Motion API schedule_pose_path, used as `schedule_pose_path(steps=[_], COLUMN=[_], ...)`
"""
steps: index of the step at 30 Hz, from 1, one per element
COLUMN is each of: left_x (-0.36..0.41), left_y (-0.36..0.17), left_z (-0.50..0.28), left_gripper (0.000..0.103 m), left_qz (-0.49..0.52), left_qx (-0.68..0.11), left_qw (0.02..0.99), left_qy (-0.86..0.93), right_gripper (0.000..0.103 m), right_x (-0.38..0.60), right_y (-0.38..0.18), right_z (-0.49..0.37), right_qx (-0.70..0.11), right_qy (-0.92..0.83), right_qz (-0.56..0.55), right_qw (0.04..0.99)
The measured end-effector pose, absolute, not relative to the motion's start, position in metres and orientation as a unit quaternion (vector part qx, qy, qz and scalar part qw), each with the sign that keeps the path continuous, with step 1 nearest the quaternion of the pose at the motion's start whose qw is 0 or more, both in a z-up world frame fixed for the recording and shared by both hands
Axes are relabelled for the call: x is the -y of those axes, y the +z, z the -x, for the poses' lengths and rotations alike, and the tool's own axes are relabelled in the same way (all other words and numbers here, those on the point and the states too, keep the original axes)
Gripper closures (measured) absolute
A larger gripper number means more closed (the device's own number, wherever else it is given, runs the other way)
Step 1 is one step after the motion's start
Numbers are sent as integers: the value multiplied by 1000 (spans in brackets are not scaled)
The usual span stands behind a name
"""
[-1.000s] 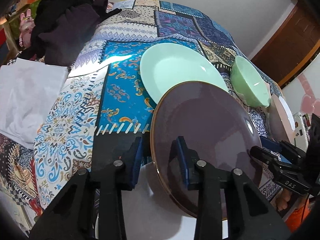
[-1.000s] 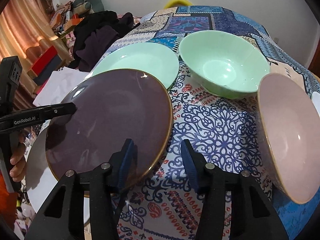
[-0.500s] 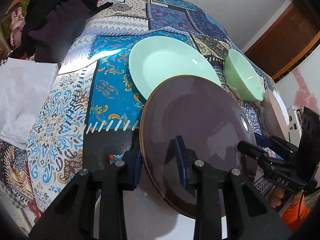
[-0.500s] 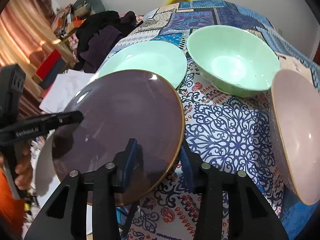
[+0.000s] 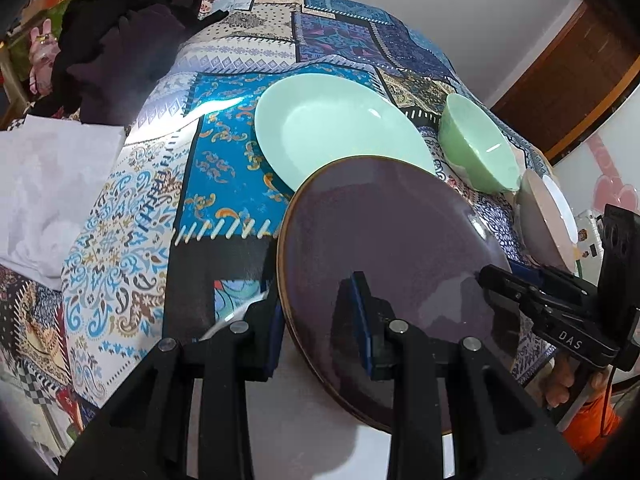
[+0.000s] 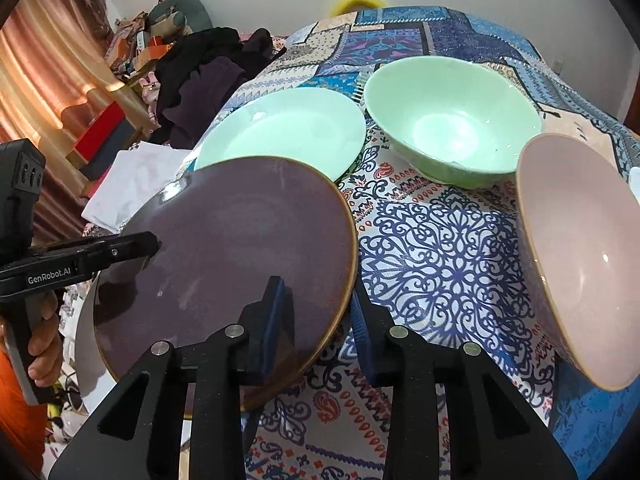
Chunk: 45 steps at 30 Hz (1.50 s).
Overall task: Organize plates and bowls
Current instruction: 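Lift the dark purple plate off the white plate with the left gripper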
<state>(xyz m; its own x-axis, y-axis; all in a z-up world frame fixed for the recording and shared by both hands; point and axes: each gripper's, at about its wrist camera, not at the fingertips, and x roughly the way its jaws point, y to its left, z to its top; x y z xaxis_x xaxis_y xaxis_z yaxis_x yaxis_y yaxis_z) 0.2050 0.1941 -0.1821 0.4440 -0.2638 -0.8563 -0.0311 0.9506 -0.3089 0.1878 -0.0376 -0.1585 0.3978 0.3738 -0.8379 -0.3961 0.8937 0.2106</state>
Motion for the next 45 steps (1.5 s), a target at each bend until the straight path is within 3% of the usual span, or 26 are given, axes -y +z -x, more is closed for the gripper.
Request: schedule_pose_path(steps=[30,45], left_x=[-127,-79], left_y=[-123,-126], left_z=[-147,-124], left_gripper=[72,72], left_qz=[109,101], left_qx=[-482,-490], left_qw=[865,860], left_qy=[-85,-103], right_gripper=[75,75], right_x=[94,136], right_y=[-113,-119], right_z=[-138,-115], right_qx=[-447,-454], right_qy=[227,214], right_qz=[2,-7], right_qw=[865,865])
